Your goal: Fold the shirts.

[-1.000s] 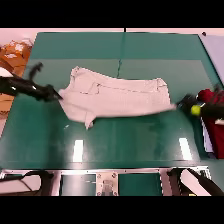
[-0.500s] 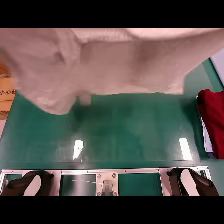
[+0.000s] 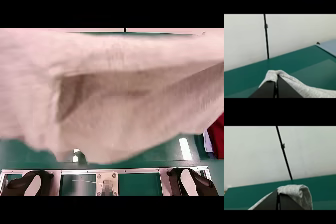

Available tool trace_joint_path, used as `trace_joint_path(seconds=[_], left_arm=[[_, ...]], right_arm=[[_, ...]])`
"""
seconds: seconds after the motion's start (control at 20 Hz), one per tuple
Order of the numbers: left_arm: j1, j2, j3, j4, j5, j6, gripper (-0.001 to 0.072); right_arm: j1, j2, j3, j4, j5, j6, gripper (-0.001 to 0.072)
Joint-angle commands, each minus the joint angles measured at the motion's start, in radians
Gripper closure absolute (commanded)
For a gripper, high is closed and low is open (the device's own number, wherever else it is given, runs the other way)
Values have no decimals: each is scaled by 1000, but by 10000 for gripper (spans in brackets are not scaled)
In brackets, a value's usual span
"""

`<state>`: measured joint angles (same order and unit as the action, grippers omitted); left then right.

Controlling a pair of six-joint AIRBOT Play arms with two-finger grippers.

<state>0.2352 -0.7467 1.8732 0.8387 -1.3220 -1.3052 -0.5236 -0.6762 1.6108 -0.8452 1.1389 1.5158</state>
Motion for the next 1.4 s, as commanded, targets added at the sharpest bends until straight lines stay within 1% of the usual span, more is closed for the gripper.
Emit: trace_joint_path(seconds=[0.0,0.1,0.25,0.35,0.45,0.55,0.6,0.75,0.85,0.95,1.05,1.1,1.25,1.35], left_arm=[[0,-62,-261,-54,17,10,685],[0,-139,-463,-122,109,93,685],[0,-314,-669,-129,290,164,685],[0,-460,-696,-150,349,214,685],[-3,-604,-695,-231,409,276,685],[-3,-725,-692,-341,479,346,685],[-3,-771,-681,-373,497,368,685],[-3,-866,-628,-385,515,372,685],[-3,-889,-597,-372,534,372,685],[-3,-888,-584,-343,547,372,685],[-3,-888,-578,-288,511,371,685],[-3,-888,-578,-242,487,367,685],[-3,-889,-578,-72,451,296,685],[-3,-889,-578,-26,439,285,685]], right_arm=[[39,-42,-269,76,-48,-81,700],[103,-111,-451,75,-142,-122,700],[181,-293,-624,76,-304,-167,700],[216,-459,-637,79,-378,-167,700],[241,-626,-604,95,-430,-168,701],[257,-784,-529,134,-439,-201,702],[262,-850,-484,151,-439,-210,701],[272,-974,-362,203,-424,-212,701],[273,-983,-331,202,-414,-212,702],[272,-975,-331,185,-340,-212,703],[275,-964,-350,152,-245,-212,703],[280,-957,-370,134,-223,-212,703],[283,-931,-454,114,-217,-212,703],[284,-931,-486,100,-216,-212,703]])
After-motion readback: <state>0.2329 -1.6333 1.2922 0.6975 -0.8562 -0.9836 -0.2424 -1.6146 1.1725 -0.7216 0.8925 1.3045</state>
